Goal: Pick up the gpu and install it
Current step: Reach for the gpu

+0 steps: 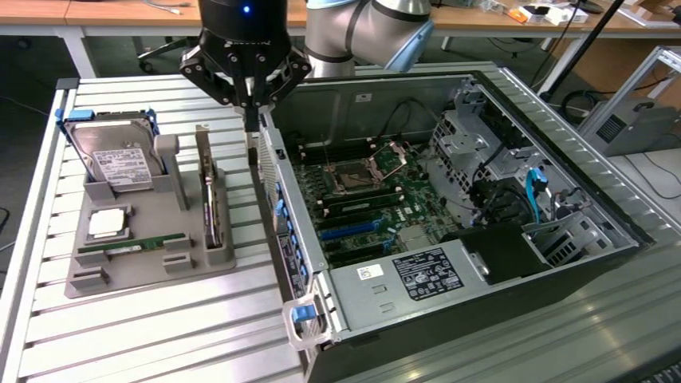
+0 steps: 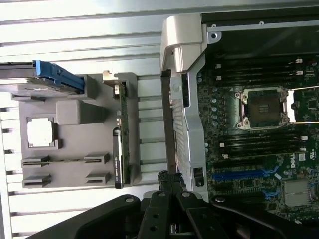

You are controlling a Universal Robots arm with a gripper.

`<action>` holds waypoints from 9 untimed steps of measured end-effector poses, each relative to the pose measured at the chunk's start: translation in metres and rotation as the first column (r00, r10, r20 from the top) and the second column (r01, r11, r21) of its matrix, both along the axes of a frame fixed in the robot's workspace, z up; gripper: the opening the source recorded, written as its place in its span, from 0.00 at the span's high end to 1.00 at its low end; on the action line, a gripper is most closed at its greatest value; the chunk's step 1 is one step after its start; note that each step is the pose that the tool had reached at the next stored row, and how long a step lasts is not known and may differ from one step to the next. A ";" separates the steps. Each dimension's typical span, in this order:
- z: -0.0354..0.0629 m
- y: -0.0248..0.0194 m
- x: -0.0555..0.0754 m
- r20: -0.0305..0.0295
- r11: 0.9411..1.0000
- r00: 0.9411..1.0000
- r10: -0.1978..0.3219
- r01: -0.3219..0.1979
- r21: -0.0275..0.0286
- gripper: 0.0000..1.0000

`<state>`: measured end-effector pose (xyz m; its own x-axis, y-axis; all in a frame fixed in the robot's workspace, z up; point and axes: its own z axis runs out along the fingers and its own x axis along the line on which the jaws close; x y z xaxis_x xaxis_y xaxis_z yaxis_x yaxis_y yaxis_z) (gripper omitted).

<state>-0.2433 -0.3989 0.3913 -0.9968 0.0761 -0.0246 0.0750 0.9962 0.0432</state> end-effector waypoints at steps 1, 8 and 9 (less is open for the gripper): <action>0.0000 0.0000 0.000 0.000 1.000 1.000 0.000 0.000 0.000 0.89; -0.0003 0.0000 -0.002 0.000 1.000 1.000 0.000 0.000 0.000 0.89; -0.0003 0.0000 -0.002 0.000 1.000 1.000 0.000 0.000 0.000 0.89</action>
<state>-0.2456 -0.3989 0.3910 -0.9968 0.0762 -0.0246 0.0751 0.9963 0.0430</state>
